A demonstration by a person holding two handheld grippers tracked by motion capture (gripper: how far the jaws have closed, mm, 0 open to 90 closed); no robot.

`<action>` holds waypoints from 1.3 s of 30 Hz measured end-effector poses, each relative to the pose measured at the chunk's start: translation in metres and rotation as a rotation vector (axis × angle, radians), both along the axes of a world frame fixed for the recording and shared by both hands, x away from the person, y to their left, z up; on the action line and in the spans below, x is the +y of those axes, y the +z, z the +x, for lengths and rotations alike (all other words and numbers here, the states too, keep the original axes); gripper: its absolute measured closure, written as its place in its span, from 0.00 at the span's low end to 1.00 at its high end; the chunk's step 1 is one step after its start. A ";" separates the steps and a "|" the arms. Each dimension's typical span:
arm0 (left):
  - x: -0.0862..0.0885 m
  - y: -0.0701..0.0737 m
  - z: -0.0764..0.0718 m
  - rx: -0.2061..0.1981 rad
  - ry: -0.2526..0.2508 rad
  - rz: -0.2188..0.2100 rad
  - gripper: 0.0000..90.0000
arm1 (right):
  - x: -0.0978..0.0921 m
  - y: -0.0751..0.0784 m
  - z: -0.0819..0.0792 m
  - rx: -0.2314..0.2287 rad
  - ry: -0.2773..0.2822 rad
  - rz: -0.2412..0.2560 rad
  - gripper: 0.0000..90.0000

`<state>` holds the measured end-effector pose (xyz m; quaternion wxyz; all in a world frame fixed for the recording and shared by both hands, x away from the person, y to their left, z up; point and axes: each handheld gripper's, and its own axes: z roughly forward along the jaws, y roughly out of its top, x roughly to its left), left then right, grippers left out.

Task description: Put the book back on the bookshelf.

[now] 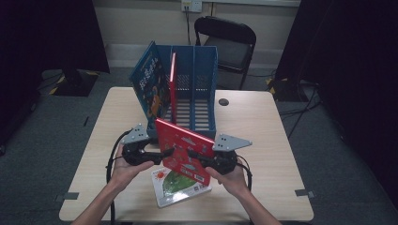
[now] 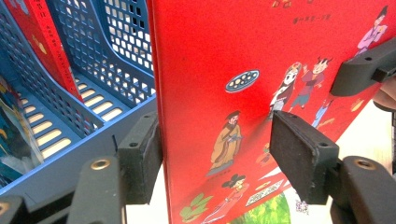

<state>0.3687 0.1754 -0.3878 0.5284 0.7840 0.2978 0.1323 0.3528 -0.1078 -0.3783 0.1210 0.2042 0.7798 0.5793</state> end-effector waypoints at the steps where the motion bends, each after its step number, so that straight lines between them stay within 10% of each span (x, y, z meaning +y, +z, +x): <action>1: 0.000 0.000 0.000 0.000 0.000 0.000 0.39 | 0.000 0.000 0.000 0.000 0.000 0.000 0.87; 21: 0.013 -0.009 -0.007 0.072 0.063 0.058 0.18 | 0.000 0.003 0.005 0.022 0.003 -0.011 0.89; 39: 0.046 -0.048 -0.018 0.140 0.131 0.117 0.17 | -0.012 0.008 0.004 0.024 -0.025 -0.011 0.90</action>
